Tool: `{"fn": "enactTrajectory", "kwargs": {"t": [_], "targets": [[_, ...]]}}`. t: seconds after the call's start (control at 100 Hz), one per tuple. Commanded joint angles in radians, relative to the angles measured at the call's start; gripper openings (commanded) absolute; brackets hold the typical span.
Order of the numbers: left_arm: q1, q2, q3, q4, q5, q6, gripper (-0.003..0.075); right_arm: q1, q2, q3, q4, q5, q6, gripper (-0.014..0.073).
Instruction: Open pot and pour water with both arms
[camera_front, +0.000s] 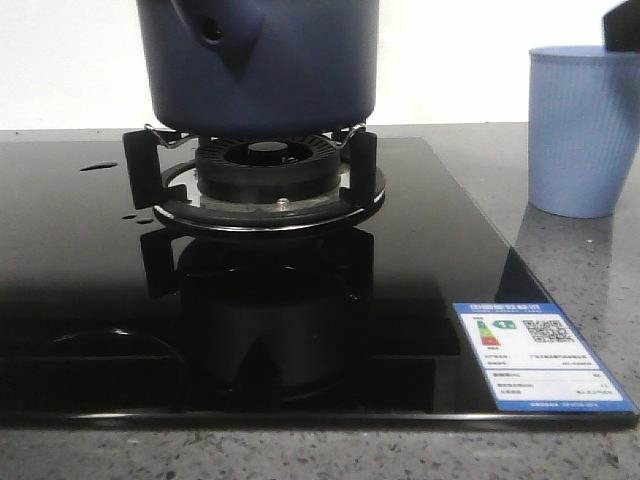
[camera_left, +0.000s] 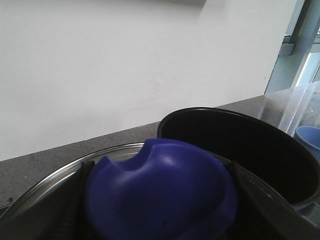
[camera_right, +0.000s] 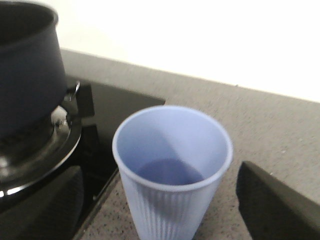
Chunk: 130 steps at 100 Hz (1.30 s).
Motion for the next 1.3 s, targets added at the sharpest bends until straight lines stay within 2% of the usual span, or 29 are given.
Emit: {"fn": "enactTrajectory", "kwargs": {"t": [0.0, 0.26, 0.36, 0.53, 0.58, 0.75, 0.97, 1.07, 1.29], "targets": [[-0.008, -0.024, -0.034, -0.129, 0.057, 0.002, 0.0327, -0.004, -0.064, -0.030, 0.018, 0.010, 0.058, 0.0563], [-0.008, -0.024, -0.034, -0.129, 0.057, 0.002, 0.0327, 0.000, -0.234, -0.027, 0.020, 0.102, 0.068, 0.0563], [-0.008, -0.024, -0.034, -0.129, 0.057, 0.002, 0.0327, 0.000, -0.289, -0.023, 0.136, 0.162, 0.039, 0.0563], [-0.008, -0.024, -0.034, -0.129, 0.057, 0.002, 0.0327, 0.018, -0.359, -0.019, 0.424, 0.235, -0.304, 0.0544], [-0.008, -0.024, -0.034, -0.129, 0.057, 0.002, 0.0327, 0.036, -0.373, -0.019, 0.546, 0.270, -0.460, 0.0511], [-0.008, -0.024, -0.034, -0.129, 0.057, 0.002, 0.0327, 0.121, -0.402, -0.019, 0.810, 0.420, -0.820, 0.0400], [-0.008, -0.024, -0.034, -0.129, 0.057, 0.002, 0.0327, 0.190, -0.417, -0.019, 1.041, 0.457, -1.007, 0.0394], [-0.008, -0.024, -0.034, -0.129, 0.057, 0.002, 0.0327, 0.199, -0.417, -0.019, 1.200, 0.478, -1.164, 0.0395], [-0.008, -0.024, -0.034, -0.129, 0.057, 0.002, 0.0327, 0.199, -0.417, -0.019, 1.444, 0.498, -1.443, 0.0395]]}}
